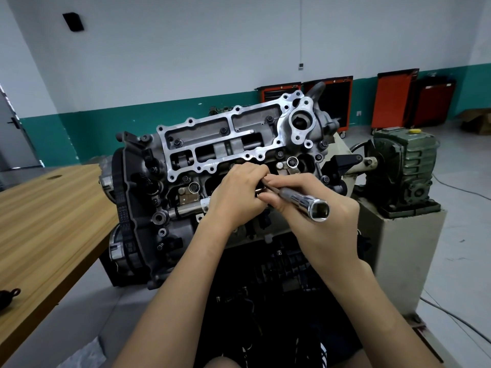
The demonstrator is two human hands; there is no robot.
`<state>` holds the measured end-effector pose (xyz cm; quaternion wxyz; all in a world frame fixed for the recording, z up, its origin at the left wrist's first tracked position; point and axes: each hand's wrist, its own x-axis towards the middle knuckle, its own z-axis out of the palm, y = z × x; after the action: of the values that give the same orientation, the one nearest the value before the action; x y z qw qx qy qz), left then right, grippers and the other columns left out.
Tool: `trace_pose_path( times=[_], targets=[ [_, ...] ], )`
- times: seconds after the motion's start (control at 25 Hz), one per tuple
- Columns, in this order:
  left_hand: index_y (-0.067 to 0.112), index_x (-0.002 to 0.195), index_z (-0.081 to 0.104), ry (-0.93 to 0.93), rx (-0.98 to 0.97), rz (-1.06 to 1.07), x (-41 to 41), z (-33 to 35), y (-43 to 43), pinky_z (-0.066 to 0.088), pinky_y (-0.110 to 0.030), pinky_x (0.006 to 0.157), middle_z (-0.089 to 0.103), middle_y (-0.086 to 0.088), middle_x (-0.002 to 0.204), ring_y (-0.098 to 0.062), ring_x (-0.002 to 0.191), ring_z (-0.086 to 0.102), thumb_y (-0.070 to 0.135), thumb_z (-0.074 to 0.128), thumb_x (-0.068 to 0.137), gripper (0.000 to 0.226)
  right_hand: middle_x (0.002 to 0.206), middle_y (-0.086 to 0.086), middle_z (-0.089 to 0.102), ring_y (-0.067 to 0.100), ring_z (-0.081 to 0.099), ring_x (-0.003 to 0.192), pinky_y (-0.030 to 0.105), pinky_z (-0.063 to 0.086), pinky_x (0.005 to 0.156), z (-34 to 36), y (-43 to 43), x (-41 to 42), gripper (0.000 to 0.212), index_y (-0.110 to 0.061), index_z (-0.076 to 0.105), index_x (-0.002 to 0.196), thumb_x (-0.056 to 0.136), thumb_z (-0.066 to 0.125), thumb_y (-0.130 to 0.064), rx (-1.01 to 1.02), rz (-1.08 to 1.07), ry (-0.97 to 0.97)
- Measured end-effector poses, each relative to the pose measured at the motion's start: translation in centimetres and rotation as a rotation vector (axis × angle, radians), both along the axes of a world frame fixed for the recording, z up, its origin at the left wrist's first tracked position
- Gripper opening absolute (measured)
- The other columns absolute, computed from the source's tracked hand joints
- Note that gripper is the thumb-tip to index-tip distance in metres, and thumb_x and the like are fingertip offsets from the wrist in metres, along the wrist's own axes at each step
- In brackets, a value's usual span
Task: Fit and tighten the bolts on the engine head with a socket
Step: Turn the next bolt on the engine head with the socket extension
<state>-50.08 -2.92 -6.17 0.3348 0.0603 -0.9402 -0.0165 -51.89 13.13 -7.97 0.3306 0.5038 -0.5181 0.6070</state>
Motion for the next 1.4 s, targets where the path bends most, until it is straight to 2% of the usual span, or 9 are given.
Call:
trace_pose_path(
  times=[0.16,0.36,0.56,0.76,0.92,1.12,1.2,1.32,1.4],
  targets=[
    [0.019,0.09,0.056,0.037,0.082,0.0,0.3,0.07,0.2,0.026,-0.012,0.06,0.055,0.011,0.093,-0.008,0.088,0.04,0.019,0.052,0.08,0.011,0.108,0.008,0.07,0.011,0.064,0.102,0.02,0.05,0.091,-0.48,-0.4,0.18,0.027,0.004,0.067,0.108,0.083,0.065,0.013,0.123,0.002,0.076],
    [0.014,0.09,0.054,-0.006,-0.001,0.004,0.17,0.11,0.3,0.032,-0.025,0.072,0.055,0.003,0.093,-0.019,0.091,0.045,0.017,0.054,0.081,0.01,0.083,0.007,0.073,0.025,0.068,0.069,0.029,0.051,0.065,0.01,-0.41,-0.42,0.022,-0.002,0.073,0.096,0.076,0.08,-0.002,0.032,-0.085,0.026],
    [0.018,0.09,0.057,0.066,0.06,-0.039,0.41,0.04,0.32,0.029,-0.007,0.069,0.055,0.011,0.09,-0.004,0.086,0.037,0.019,0.052,0.081,0.01,0.105,0.006,0.071,0.009,0.063,0.099,0.011,0.046,0.091,-0.39,-0.62,-0.02,0.03,0.003,0.069,0.106,0.08,0.068,0.016,0.088,-0.116,0.109],
    [0.016,0.083,0.05,0.002,-0.011,-0.041,0.08,0.18,0.25,0.034,-0.027,0.076,0.052,0.004,0.084,-0.019,0.083,0.046,0.027,0.046,0.078,0.013,0.083,0.003,0.073,0.013,0.067,0.072,0.024,0.052,0.065,0.03,-0.05,-0.44,0.017,-0.002,0.073,0.094,0.078,0.078,-0.004,-0.031,-0.093,0.022],
    [0.023,0.084,0.051,0.03,0.05,-0.052,0.23,0.11,0.15,0.031,-0.017,0.073,0.052,0.011,0.088,-0.01,0.087,0.042,0.024,0.049,0.077,0.007,0.105,0.006,0.071,0.009,0.064,0.1,0.014,0.048,0.09,-0.44,-0.33,-0.05,0.029,0.004,0.067,0.108,0.08,0.069,0.013,0.08,-0.068,0.063],
    [0.014,0.088,0.054,0.008,-0.034,-0.009,0.02,0.22,0.13,0.021,-0.02,0.068,0.055,0.004,0.088,-0.016,0.086,0.044,0.02,0.058,0.08,0.01,0.083,0.006,0.073,0.019,0.068,0.07,0.028,0.052,0.062,0.0,-0.06,-0.27,0.021,-0.003,0.072,0.096,0.077,0.079,-0.005,0.006,-0.093,0.049],
    [0.017,0.084,0.052,0.024,-0.017,-0.03,0.14,0.18,0.15,0.022,-0.016,0.068,0.052,0.009,0.087,-0.012,0.088,0.042,0.019,0.058,0.08,0.008,0.089,0.007,0.073,0.022,0.069,0.077,0.031,0.054,0.067,-0.13,-0.19,0.06,0.02,-0.002,0.071,0.1,0.082,0.074,-0.011,0.009,-0.079,0.027],
    [0.018,0.088,0.056,0.067,0.041,-0.052,0.45,0.14,0.37,0.025,-0.004,0.075,0.051,0.012,0.088,-0.002,0.083,0.034,0.017,0.055,0.08,0.008,0.11,0.008,0.07,0.012,0.065,0.102,0.02,0.05,0.092,-0.51,-0.53,0.51,0.027,0.004,0.067,0.109,0.083,0.066,0.009,0.09,-0.038,0.063],
    [0.015,0.09,0.057,0.044,0.019,-0.03,0.39,0.17,0.34,0.024,-0.014,0.069,0.056,0.006,0.089,-0.008,0.085,0.038,0.017,0.055,0.081,0.01,0.099,0.007,0.073,0.012,0.067,0.089,0.018,0.053,0.081,-0.29,-0.32,0.07,0.027,0.002,0.07,0.104,0.078,0.073,0.011,0.066,-0.079,0.084]
  ],
)
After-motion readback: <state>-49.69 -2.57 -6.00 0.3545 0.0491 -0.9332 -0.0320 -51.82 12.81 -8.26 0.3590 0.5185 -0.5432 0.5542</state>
